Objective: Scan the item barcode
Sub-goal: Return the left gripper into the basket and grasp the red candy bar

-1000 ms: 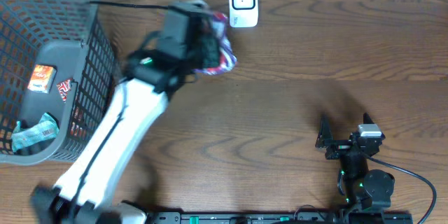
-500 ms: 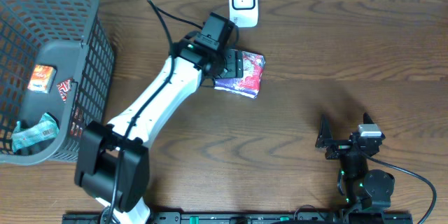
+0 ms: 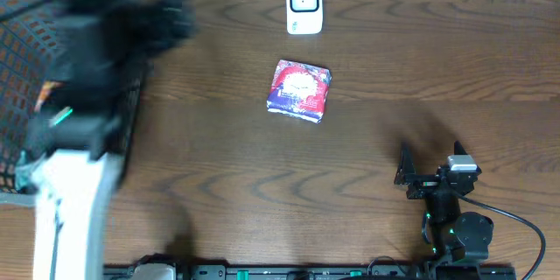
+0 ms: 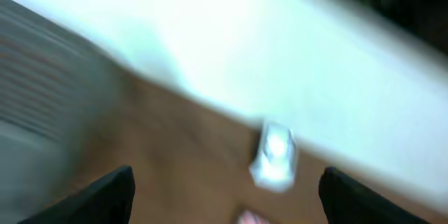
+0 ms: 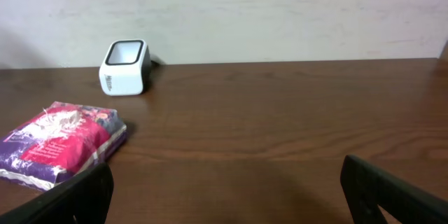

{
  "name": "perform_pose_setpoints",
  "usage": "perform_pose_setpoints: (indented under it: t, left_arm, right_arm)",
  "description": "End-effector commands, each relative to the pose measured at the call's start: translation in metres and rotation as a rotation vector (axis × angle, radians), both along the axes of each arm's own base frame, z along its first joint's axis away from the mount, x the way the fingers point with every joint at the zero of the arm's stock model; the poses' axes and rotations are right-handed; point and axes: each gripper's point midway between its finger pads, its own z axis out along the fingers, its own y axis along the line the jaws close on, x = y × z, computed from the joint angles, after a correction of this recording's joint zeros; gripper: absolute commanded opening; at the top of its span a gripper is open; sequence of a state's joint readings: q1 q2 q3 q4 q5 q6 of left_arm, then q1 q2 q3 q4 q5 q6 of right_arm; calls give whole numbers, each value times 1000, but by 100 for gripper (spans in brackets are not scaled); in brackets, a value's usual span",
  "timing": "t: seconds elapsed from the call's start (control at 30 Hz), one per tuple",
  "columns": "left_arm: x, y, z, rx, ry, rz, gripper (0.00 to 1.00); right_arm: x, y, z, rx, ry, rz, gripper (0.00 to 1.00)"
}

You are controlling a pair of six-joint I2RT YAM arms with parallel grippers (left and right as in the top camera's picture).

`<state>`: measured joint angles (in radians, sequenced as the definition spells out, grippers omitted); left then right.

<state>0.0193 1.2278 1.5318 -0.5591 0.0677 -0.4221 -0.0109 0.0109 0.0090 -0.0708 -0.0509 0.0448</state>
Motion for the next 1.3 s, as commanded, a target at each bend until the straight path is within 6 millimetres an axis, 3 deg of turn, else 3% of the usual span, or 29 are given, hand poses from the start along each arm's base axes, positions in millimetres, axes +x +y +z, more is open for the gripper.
perform_pose_setpoints:
  t: [0.0, 0.1, 0.13, 0.2, 0.3, 0.5, 0.73, 1.03, 1.27]
  left_arm:
    - [-38, 91, 20, 74, -34, 337, 84]
    - [-76, 160, 3, 120, 66, 616, 84]
    - [-85, 175, -7, 124, 111, 673, 84]
    - [-92, 195, -32, 107, 194, 735, 84]
    - [-91, 209, -74, 76, 326, 766, 84]
    - [-83, 219, -147, 56, 598, 754, 84]
    - [-82, 231, -197, 19, 766, 741, 84]
    - [-76, 201, -272, -80, 1022, 469, 83]
    - [-90, 205, -322, -87, 1168, 454, 82]
  right_arm:
    - [0, -3, -1, 13, 1, -17, 99]
    - [0, -3, -1, 13, 1, -16, 99]
    - [0, -3, -1, 13, 1, -16, 99]
    - [0, -3, -1, 13, 1, -16, 99]
    - [0, -3, -1, 13, 1, -17, 99]
    - [0, -3, -1, 13, 1, -17, 99]
    - [0, -3, -1, 13, 1, -17, 99]
    - [0, -3, -1, 13, 1, -17, 99]
    - [0, -3, -1, 13, 1, -16, 99]
